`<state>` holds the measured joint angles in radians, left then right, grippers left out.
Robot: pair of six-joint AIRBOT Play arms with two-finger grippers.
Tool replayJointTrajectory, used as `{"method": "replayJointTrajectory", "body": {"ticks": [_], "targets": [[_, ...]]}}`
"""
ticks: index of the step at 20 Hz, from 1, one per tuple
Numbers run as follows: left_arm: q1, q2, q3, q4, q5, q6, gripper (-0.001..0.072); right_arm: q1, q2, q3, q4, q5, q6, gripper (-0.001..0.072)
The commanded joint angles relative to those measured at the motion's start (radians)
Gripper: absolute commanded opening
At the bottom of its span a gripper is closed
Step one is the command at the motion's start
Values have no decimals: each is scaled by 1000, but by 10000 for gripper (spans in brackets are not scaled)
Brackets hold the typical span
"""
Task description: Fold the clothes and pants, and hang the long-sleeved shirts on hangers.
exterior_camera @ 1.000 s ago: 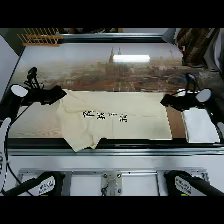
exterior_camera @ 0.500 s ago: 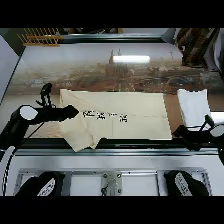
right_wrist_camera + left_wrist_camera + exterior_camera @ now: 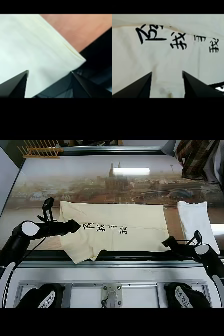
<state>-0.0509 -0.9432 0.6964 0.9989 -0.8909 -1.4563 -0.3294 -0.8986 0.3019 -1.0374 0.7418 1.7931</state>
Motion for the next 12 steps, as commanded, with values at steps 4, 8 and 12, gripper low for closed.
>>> {"method": "replayJointTrajectory", "body": {"ticks": [4, 8, 12], "targets": [[3, 2, 0, 5, -1, 1, 387, 126, -72, -7, 55, -177, -14, 204], [116, 2, 19, 114, -151, -89, 389, 125, -53, -5, 55, -152, -53, 9], [235, 41, -123, 250, -287, -131, 391, 126, -29, 0, 55, -143, -69, 9]]}}
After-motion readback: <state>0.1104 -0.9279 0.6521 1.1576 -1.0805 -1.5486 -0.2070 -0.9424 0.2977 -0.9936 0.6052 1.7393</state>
